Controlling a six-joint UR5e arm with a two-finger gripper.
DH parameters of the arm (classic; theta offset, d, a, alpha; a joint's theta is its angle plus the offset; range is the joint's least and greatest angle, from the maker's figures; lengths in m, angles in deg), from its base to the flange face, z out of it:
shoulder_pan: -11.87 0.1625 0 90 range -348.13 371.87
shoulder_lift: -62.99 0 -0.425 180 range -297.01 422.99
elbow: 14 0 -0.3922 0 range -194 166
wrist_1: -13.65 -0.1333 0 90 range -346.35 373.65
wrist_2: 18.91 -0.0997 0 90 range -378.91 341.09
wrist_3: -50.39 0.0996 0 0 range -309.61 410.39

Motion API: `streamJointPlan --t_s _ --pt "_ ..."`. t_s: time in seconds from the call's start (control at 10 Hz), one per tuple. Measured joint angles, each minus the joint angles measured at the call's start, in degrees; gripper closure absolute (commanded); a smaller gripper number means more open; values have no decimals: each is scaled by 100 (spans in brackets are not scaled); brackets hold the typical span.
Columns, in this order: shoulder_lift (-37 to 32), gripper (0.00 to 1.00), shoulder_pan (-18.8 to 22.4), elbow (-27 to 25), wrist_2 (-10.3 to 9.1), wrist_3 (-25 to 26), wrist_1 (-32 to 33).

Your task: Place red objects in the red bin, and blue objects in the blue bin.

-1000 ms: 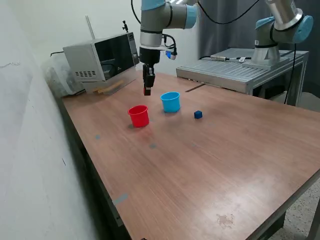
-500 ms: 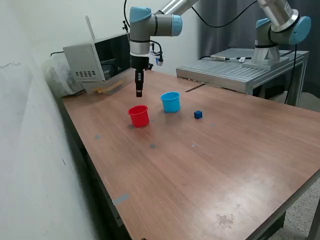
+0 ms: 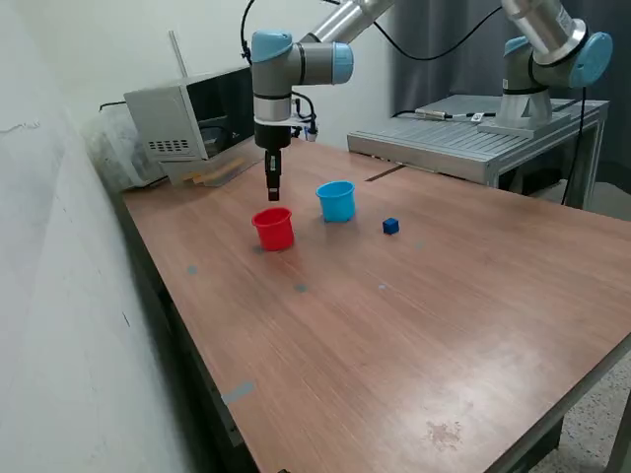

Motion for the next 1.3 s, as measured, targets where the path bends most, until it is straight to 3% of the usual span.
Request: streamJointPlan --t_s 0.6,0.7,1.3 --pt "90 100 1 78 -1 -3 12" --pt "95 0 1 104 -1 -4 14" --pt "108 0 11 122 6 0 17"
